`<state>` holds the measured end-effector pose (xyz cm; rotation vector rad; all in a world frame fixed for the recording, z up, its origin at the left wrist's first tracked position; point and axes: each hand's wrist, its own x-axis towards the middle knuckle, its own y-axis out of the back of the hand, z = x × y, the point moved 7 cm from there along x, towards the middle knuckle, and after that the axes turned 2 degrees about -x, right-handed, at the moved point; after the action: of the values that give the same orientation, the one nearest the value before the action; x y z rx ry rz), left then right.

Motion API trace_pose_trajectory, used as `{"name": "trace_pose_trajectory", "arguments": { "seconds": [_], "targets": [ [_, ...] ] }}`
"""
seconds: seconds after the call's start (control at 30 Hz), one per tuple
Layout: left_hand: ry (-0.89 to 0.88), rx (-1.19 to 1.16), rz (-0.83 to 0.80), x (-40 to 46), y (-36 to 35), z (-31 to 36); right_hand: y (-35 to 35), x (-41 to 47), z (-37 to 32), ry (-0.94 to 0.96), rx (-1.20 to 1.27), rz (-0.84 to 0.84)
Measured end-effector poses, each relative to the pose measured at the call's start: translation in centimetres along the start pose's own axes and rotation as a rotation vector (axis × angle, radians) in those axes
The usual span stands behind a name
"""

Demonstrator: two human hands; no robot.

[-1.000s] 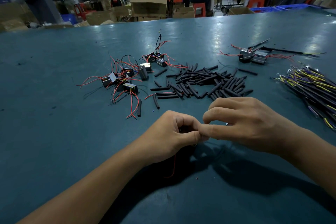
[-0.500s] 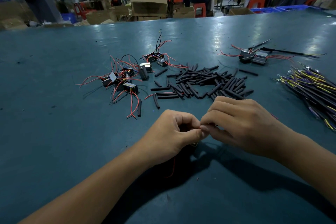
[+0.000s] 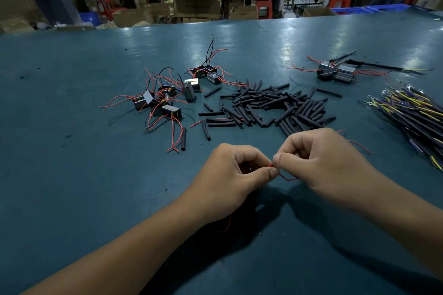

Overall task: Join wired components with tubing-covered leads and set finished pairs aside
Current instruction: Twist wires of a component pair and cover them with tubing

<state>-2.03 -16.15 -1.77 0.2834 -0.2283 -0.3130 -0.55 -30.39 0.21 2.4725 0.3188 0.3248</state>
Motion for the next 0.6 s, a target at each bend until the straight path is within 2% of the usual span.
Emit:
{"name": "trace_pose_trajectory", "arguments": {
  "seconds": [0.13, 0.2, 0.27, 0.33, 0.4, 0.5, 0.6],
  "targets": [
    [-0.039, 0.074, -0.009, -0.1, -0.2, -0.1, -0.6, 0.1, 1.6, -0.185, 0.173, -0.125],
    [-0.046, 0.092, -0.014, -0.2, -0.3, -0.1, -0.6, 0.0, 1.5, -0.183, 0.203, -0.177],
    [-0.03, 0.056, -0.015, -0.1, -0.2, -0.1, 0.5, 0.1, 0.3, -0.004, 0.119, -0.13],
    [-0.003, 0.016, -0.016, 0.0, 0.1, -0.2, 2.1, -0.2, -1.9, 0.336, -0.17, -0.024],
    [0.017, -0.006, -0.03, 0.0, 0.3, -0.2, 2.3, -1.0, -3.5, 0.618, -0.412, -0.015],
    [0.006, -0.005, -0.071, 0.0, 0.1, 0.0, 1.6, -1.6, -3.8, 0.808, -0.577, -0.047],
    [-0.014, 0.021, -0.101, -0.1, -0.1, 0.2, 1.0, -2.0, -4.0, 0.889, -0.672, -0.056]
  ]
}}
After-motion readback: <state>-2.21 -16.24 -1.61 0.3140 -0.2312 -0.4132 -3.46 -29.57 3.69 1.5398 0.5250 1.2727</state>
